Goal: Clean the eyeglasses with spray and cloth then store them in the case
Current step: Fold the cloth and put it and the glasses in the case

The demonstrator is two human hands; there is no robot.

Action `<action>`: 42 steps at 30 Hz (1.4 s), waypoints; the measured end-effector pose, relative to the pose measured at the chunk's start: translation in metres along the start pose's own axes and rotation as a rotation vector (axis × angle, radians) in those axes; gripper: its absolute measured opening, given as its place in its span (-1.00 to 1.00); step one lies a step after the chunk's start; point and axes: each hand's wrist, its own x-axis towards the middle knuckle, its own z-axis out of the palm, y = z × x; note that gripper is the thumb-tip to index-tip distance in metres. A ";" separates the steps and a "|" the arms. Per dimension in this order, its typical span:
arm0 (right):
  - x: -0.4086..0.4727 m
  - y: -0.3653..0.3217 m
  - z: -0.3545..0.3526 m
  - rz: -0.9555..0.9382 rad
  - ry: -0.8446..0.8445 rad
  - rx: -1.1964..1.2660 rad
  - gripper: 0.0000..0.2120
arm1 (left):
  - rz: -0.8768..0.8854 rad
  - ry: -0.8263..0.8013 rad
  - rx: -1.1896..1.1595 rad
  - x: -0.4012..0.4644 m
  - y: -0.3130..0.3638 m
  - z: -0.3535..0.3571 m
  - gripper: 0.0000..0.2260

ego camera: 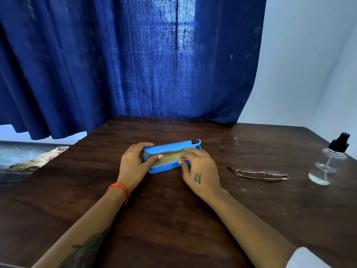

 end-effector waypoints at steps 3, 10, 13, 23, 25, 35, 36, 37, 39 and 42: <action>0.000 -0.009 0.004 -0.143 -0.284 0.055 -0.50 | 0.031 -0.026 -0.051 -0.001 0.000 0.003 -0.71; -0.004 -0.014 -0.001 -0.145 -0.680 -0.091 -0.14 | -0.015 -0.014 -0.108 -0.004 0.003 0.005 -0.78; -0.005 -0.015 -0.002 -0.143 -0.709 -0.091 -0.12 | -0.158 0.037 -0.248 0.000 0.010 0.013 -0.86; -0.009 -0.013 -0.011 -0.144 -0.681 -0.052 -0.14 | -0.124 0.190 -0.062 0.000 0.021 0.026 -0.76; -0.008 -0.008 -0.021 -0.157 -0.610 -0.037 -0.23 | -0.082 0.179 -0.046 -0.001 0.021 0.025 -0.76; -0.071 0.065 -0.122 0.092 -0.134 -0.249 -0.68 | 0.140 0.067 0.041 -0.002 0.019 0.027 -0.78; -0.080 0.073 -0.129 0.149 -0.177 -0.299 -0.69 | 0.149 0.054 0.038 -0.002 0.019 0.027 -0.78; -0.086 0.079 -0.136 0.205 -0.215 -0.333 -0.69 | 0.149 0.039 0.038 -0.002 0.020 0.027 -0.77; -0.089 0.087 -0.145 0.260 -0.239 -0.381 -0.70 | 0.153 0.016 0.040 -0.002 0.019 0.027 -0.74; -0.084 0.090 -0.151 0.273 -0.266 -0.436 -0.69 | 0.174 -0.018 0.043 -0.003 0.019 0.026 -0.73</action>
